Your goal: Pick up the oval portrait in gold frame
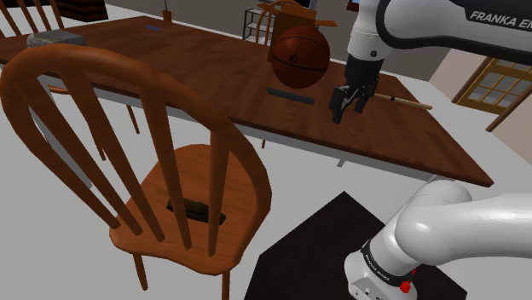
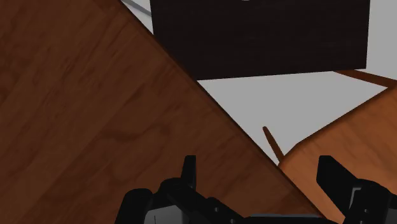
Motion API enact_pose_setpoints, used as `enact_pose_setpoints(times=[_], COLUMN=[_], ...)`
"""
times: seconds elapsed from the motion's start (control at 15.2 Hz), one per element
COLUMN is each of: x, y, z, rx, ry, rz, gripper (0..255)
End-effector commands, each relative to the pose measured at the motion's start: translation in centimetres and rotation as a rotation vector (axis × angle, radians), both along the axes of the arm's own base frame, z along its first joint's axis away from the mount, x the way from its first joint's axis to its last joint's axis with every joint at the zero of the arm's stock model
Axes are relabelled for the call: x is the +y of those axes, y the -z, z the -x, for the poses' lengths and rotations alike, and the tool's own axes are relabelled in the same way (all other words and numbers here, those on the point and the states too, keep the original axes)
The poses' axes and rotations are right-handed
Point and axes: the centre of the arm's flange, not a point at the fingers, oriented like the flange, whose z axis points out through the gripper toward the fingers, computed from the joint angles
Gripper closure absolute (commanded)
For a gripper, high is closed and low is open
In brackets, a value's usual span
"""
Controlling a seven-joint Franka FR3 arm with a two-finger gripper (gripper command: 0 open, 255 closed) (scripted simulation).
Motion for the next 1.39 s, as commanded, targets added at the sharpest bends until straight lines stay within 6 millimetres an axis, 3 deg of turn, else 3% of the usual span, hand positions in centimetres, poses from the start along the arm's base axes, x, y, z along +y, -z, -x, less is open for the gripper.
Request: enact_pose_setpoints(times=[0.0,0.66,1.32], x=[0.0,9.0,19.4], y=[0.0,5.9,11.2], z=[0.0,-6.4,-11.0], rx=[0.0,0.081,0.162], ry=[0.0,-0.141,-0.282], rz=[0.0,-0.109,-0.218], gripper=[0,0,0])
